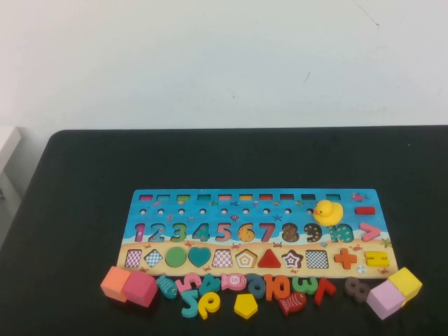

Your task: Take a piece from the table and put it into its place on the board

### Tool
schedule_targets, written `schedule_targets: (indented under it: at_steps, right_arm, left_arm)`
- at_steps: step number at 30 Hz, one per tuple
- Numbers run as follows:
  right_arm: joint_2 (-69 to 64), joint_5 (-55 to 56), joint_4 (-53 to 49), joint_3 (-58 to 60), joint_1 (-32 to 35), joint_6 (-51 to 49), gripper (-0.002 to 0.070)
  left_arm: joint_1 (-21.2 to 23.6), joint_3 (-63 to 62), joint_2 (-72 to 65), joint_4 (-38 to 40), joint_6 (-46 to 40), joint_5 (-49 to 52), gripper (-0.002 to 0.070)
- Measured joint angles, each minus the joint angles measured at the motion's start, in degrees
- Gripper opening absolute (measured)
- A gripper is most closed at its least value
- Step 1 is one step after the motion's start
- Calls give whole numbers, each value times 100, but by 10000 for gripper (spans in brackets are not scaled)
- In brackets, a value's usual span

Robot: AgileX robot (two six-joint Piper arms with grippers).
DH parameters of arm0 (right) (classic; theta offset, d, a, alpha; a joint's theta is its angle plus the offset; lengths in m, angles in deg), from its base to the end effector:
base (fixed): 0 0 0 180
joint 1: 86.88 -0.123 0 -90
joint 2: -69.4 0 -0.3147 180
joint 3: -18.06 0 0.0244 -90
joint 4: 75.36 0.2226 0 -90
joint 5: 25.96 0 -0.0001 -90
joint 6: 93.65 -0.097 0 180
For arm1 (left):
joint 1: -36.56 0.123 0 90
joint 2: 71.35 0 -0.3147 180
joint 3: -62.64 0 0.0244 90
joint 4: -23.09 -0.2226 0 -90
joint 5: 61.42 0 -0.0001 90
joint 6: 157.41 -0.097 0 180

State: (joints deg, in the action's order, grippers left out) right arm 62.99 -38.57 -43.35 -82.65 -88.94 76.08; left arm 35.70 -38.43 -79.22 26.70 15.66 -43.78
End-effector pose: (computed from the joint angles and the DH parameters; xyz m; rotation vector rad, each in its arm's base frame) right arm 0.0027 0.0114 0.1883 0.5000 1.6533 0.6667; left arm 0.0030 -0.0019 0.1787 0.0826 1.8204 0.0150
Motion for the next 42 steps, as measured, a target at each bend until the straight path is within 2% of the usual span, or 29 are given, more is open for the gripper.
schedule_targets:
  at_steps: [3,7,12,17,24,28,36,42]
  right_arm:
    - [0,-542,0,-210,0,921,19]
    - [-416,-1536,-23,-1087,0,1919,19]
    - [-1843,-2759,-195,-2483,0,3437,19]
    - [-3689,-4485,-258,-4128,0,5046,19]
    - [-5661,-5490,-277,-5603,-188,5728,19]
    - [-6559,-5565,-566,-6284,-883,5862,19]
    - [-8564,-5719,-2289,-7583,-2704,5751,19]
    - [-9785,-5483,-3042,-7951,-3811,5859,19]
  left_arm:
    - [0,0,0,0,0,0,0]
    - [0,0,0,0,0,0,0]
    - [0,0,0,0,-12,0,0]
    - [0,0,0,0,-12,0,0]
    - [0,0,0,0,-12,0,0]
    - [0,0,0,0,-12,0,0]
    - [0,0,0,0,-12,0,0]
    - [0,0,0,0,-1,0,0]
